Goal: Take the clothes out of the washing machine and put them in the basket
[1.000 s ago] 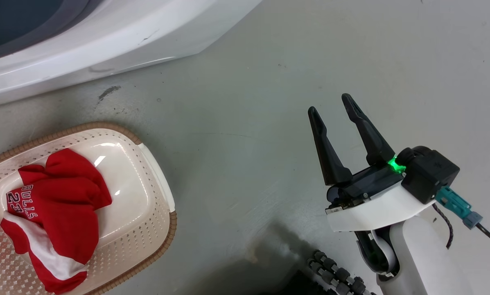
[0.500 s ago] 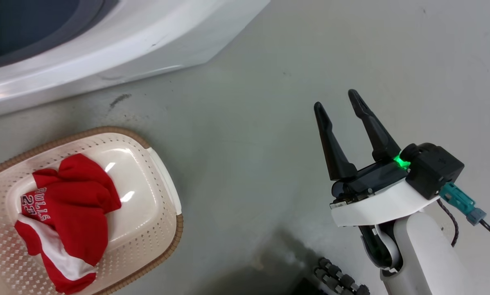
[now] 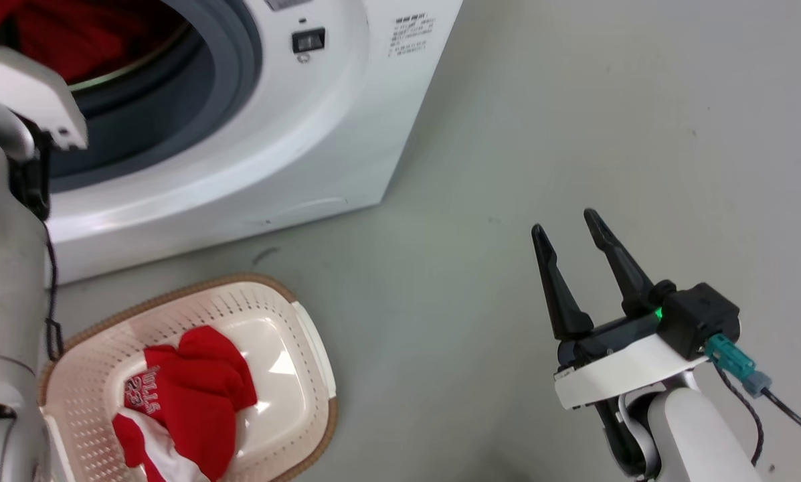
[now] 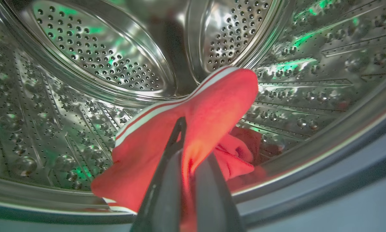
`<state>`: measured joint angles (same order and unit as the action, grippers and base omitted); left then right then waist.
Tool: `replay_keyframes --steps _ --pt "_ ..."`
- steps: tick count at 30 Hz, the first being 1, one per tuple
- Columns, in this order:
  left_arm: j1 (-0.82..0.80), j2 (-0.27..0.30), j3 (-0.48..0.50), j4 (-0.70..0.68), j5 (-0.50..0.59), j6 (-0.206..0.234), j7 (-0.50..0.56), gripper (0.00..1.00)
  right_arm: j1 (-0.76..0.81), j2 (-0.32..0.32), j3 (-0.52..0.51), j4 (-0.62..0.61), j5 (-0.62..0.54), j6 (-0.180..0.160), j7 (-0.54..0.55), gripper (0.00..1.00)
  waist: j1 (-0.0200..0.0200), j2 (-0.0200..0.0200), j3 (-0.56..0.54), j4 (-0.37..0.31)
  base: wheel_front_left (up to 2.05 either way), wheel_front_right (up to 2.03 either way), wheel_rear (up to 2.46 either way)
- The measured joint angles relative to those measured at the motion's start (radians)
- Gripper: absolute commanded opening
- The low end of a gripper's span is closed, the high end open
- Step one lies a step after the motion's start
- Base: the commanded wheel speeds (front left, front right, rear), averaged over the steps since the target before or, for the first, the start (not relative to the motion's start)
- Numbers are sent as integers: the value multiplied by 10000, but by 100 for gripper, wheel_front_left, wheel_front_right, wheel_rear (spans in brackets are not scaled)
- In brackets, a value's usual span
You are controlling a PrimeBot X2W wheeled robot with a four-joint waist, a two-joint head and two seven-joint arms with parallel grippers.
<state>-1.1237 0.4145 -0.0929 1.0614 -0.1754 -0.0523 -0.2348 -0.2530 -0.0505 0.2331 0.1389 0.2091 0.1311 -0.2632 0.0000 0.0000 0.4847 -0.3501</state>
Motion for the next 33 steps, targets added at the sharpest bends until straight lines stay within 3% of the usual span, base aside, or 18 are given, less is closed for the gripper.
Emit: replay_keyframes --steps 7,26,33 --pt "1125 -240 92 -2 -242 -244 -249 0 470 2 -150 263 -157 0 -2 100 -1 0 -1198 280 0 0 0" --pt "5160 -1450 957 -5143 -497 -493 -282 0 1690 0 -652 56 -596 0 539 100 -2 0 -3666 1271 0 0 0" --pt "7046 -1877 815 -7463 -389 -349 -282 0 2055 0 -709 -272 -623 0 800 100 -3 1 -4168 1627 0 0 0"
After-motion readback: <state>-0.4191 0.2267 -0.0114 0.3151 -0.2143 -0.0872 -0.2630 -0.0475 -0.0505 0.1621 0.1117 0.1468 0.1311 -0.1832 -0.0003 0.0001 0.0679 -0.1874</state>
